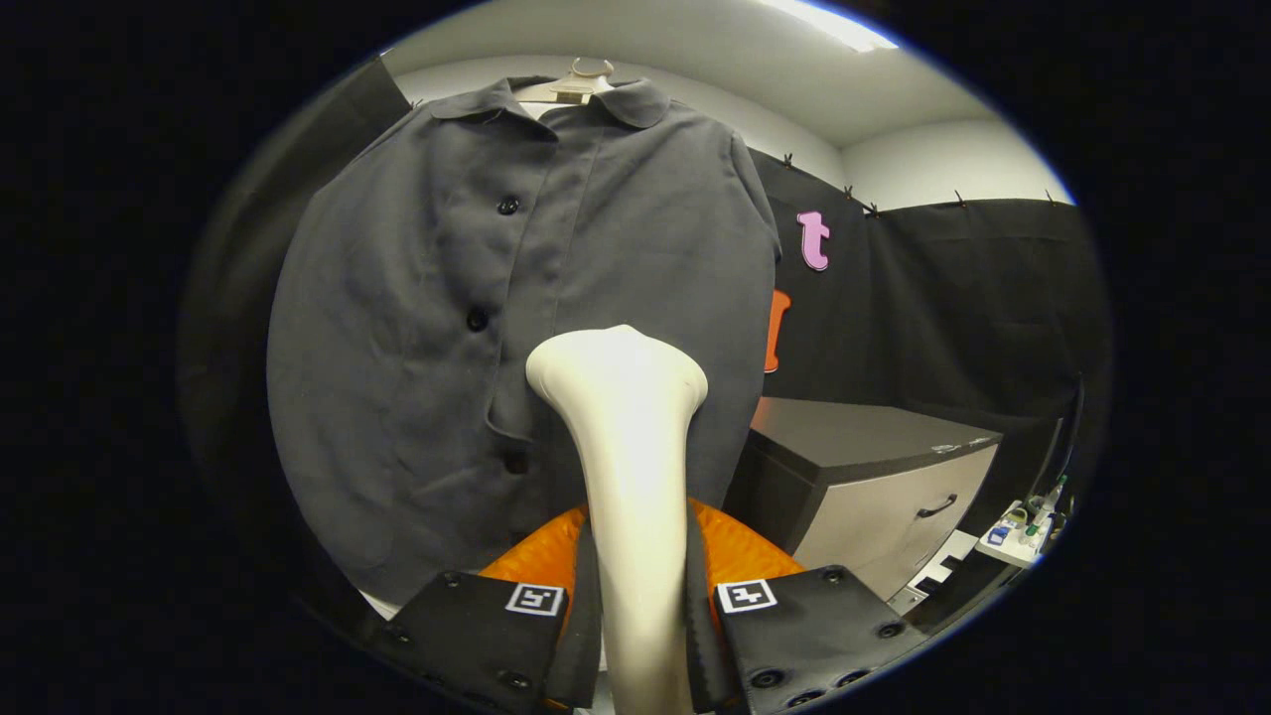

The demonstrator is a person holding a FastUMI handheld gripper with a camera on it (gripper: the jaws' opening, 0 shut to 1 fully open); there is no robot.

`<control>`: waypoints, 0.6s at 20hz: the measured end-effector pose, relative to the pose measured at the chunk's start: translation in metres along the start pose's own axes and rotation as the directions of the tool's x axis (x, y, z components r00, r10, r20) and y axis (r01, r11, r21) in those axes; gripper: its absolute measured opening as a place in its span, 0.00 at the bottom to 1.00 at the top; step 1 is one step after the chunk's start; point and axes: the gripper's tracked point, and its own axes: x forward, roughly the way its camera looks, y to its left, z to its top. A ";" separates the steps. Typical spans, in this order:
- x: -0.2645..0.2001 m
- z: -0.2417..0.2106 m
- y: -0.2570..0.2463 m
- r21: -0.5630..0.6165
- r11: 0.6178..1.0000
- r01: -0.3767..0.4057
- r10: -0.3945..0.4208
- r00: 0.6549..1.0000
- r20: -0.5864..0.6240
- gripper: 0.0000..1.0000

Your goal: Iron the clothes twice with a garment steamer, once on the left side and once on the right side.

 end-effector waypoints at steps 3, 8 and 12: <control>-0.006 -0.021 0.001 -0.002 1.000 -0.004 0.004 0.999 -0.039 0.42; -0.017 -0.048 -0.006 -0.005 1.000 0.007 -0.007 0.996 -0.088 0.43; -0.024 -0.064 -0.006 -0.027 1.000 0.008 -0.012 0.991 -0.130 0.42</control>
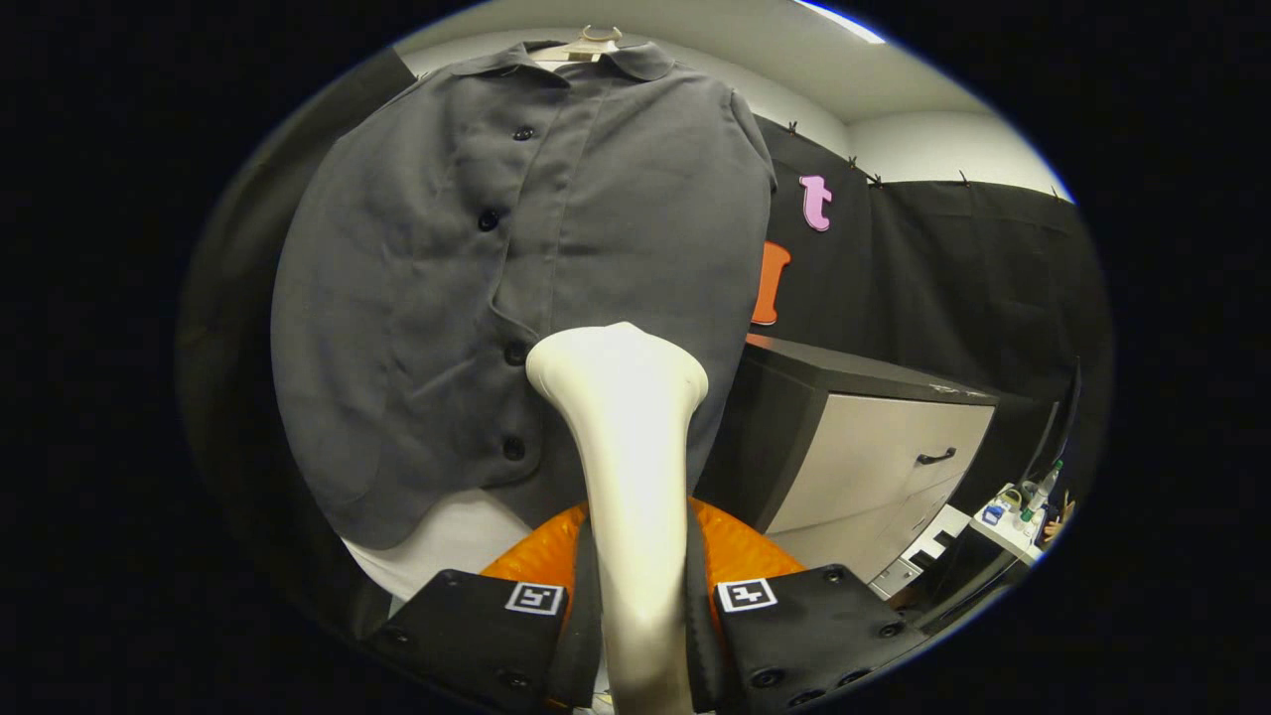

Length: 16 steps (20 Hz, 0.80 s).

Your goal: Iron the clothes twice with a garment steamer, once on the left side and once on the right side.

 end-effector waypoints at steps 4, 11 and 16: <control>-0.015 0.001 0.002 -0.010 1.000 -0.002 0.002 1.000 -0.003 0.42; -0.052 0.070 0.002 0.003 1.000 -0.007 0.007 0.992 0.129 0.42; -0.075 0.138 0.010 0.015 0.999 -0.028 0.023 0.965 0.263 0.42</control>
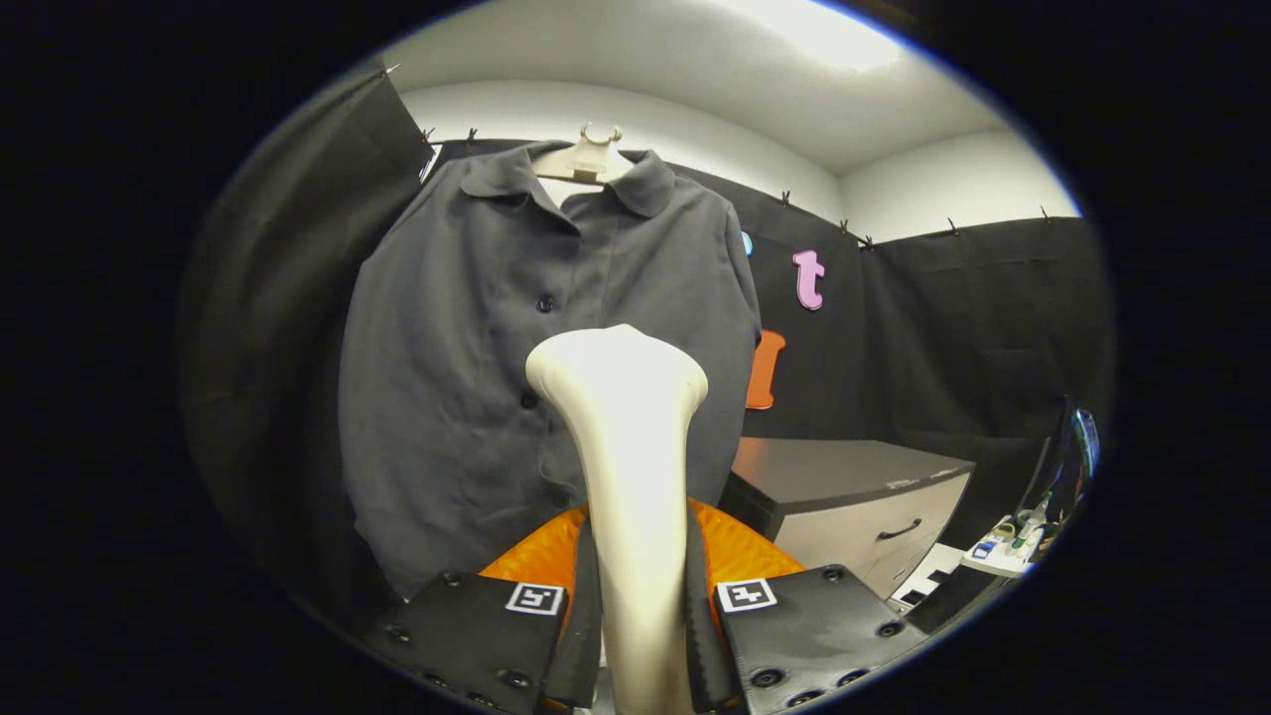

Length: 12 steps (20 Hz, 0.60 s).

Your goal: Iron the clothes twice with a garment steamer, once on the left side and once on the right side.

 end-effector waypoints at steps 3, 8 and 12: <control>0.007 0.036 0.014 0.007 1.000 -0.031 0.030 0.997 0.073 0.42; 0.006 0.087 0.042 0.009 0.995 -0.095 0.092 0.980 0.178 0.42; 0.019 0.102 0.069 0.014 0.989 -0.146 0.140 0.969 0.202 0.42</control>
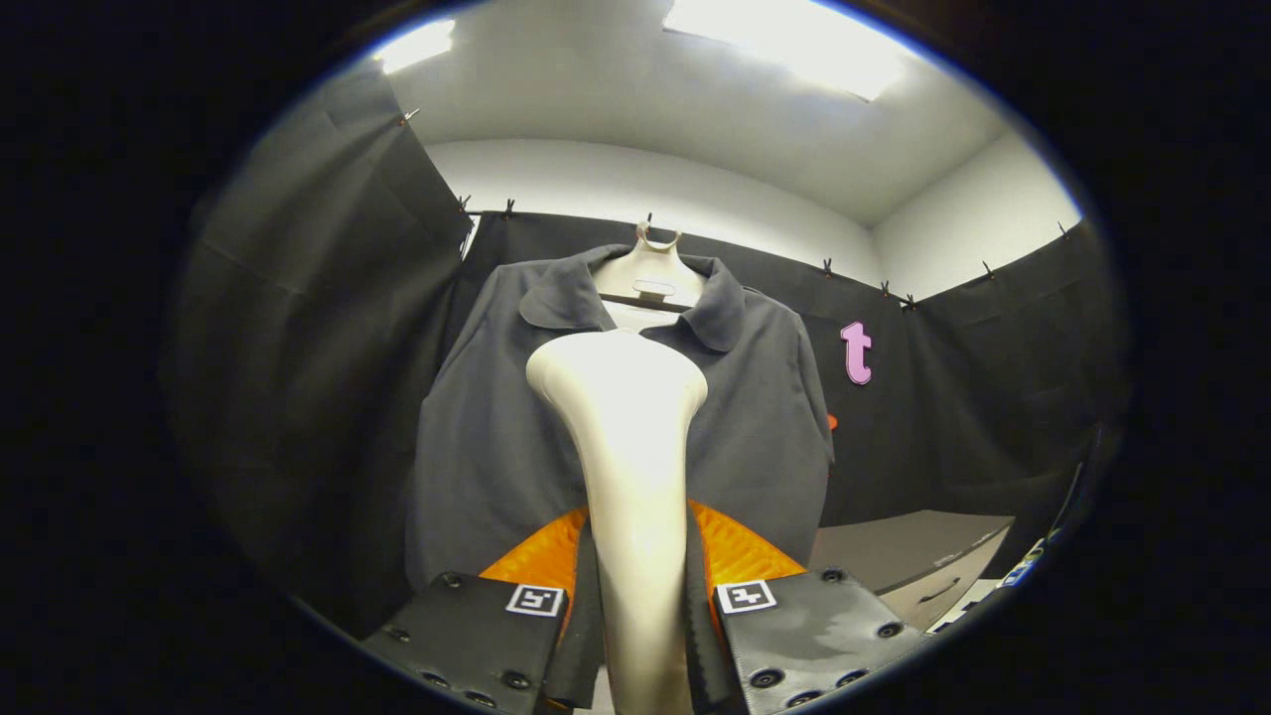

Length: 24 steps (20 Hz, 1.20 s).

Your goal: Iron the clothes twice with a garment steamer, once on the left side and once on the right side.

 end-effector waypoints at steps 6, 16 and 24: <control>0.032 -0.006 0.020 -0.004 0.999 -0.044 0.043 0.999 -0.018 0.42; 0.069 -0.032 0.034 -0.030 0.996 -0.082 0.081 0.996 -0.035 0.42; 0.064 -0.050 0.032 -0.013 0.998 -0.066 0.065 0.996 -0.061 0.42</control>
